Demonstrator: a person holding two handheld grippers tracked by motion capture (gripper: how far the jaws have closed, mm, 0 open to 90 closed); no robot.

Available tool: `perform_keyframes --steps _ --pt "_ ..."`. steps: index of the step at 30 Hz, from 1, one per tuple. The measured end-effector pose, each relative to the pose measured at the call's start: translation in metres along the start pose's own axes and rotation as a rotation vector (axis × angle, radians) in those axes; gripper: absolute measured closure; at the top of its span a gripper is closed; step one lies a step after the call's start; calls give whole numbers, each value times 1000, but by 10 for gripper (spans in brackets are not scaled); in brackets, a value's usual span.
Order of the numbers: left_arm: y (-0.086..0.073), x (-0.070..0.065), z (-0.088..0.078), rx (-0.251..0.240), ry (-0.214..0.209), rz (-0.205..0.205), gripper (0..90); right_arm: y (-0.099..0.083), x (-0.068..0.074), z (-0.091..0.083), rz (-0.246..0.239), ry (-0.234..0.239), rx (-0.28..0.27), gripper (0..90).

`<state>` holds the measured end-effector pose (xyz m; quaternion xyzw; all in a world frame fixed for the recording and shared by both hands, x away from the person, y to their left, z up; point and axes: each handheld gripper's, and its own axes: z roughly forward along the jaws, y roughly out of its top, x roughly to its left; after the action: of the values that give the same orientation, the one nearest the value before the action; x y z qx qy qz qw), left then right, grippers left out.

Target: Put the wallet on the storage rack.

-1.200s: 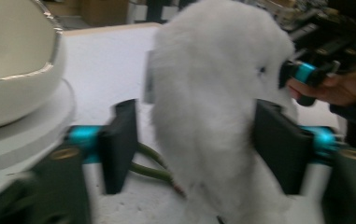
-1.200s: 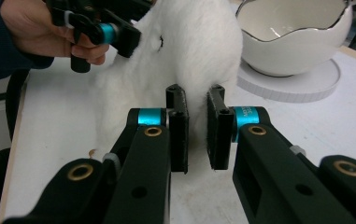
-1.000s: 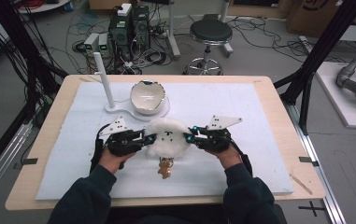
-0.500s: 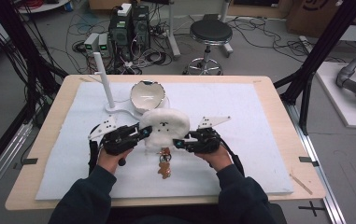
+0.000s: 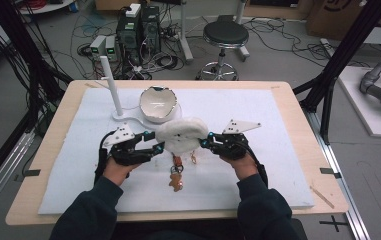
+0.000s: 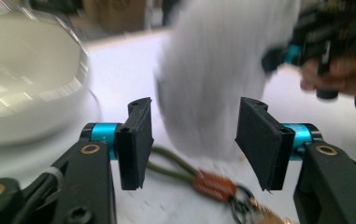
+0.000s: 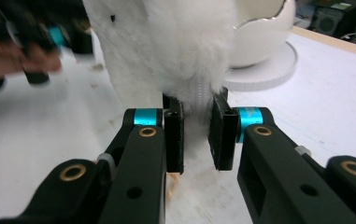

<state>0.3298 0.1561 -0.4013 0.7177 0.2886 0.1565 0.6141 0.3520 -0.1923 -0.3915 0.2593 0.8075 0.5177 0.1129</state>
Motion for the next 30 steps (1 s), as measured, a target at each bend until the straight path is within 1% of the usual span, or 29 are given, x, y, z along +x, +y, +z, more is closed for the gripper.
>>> perform_keyframes --steps 1,2,3,5,6,7,9,10,11,12,14,17,19,20,21,22,25,26,27,29,30 --pt "2 2 -3 -22 6 5 449 0 0 0 -6 3 11 791" --pt "2 2 -3 -22 6 2 449 0 0 1 -11 5 11 791" --pt "1 3 -3 -13 6 1 445 0 1 1 -11 17 11 791" --pt "-1 2 -1 6 9 3 443 0 2 2 -27 22 13 791" --pt "-1 2 -1 6 9 3 444 0 2 2 -27 22 13 791" --pt "-3 3 0 31 30 5 444 1 3 2 -31 12 17 791" --pt "-5 6 -3 49 62 -6 448 3 3 1 -34 -18 13 791" --pt "-5 6 -3 49 62 -6 449 3 3 1 -34 -18 13 791" --pt "-7 12 -8 67 95 -16 448 6 2 -2 -44 -52 10 791" --pt "-8 15 -11 73 114 -18 449 7 1 -3 -49 -67 9 791" --pt "-9 23 -21 77 148 -23 449 11 0 -6 -58 -85 3 791" --pt "-11 35 -38 57 207 -53 449 17 -3 -8 -67 -117 -2 790" --pt "-13 43 -48 45 242 -65 448 24 -6 -9 -88 -140 -6 790" --pt "-13 43 -48 45 242 -65 449 24 -6 -9 -88 -140 -6 790" --pt "-15 51 -57 34 272 -80 448 35 -9 -7 -100 -154 -9 790" --pt "-16 54 -60 30 287 -88 445 42 -11 -6 -119 -161 -14 790" --pt "-19 61 -67 23 310 -106 416 65 -15 0 -153 -169 -4 790" --pt "-19 63 -68 23 319 -112 392 74 -16 2 -161 -174 5 790" --pt "-20 64 -69 22 328 -123 364 81 -17 6 -181 -176 11 790" --pt "-20 66 -71 21 352 -128 267 96 -21 15 -203 -181 24 789" --pt "-20 66 -72 14 357 -135 222 102 -22 20 -215 -180 36 789"
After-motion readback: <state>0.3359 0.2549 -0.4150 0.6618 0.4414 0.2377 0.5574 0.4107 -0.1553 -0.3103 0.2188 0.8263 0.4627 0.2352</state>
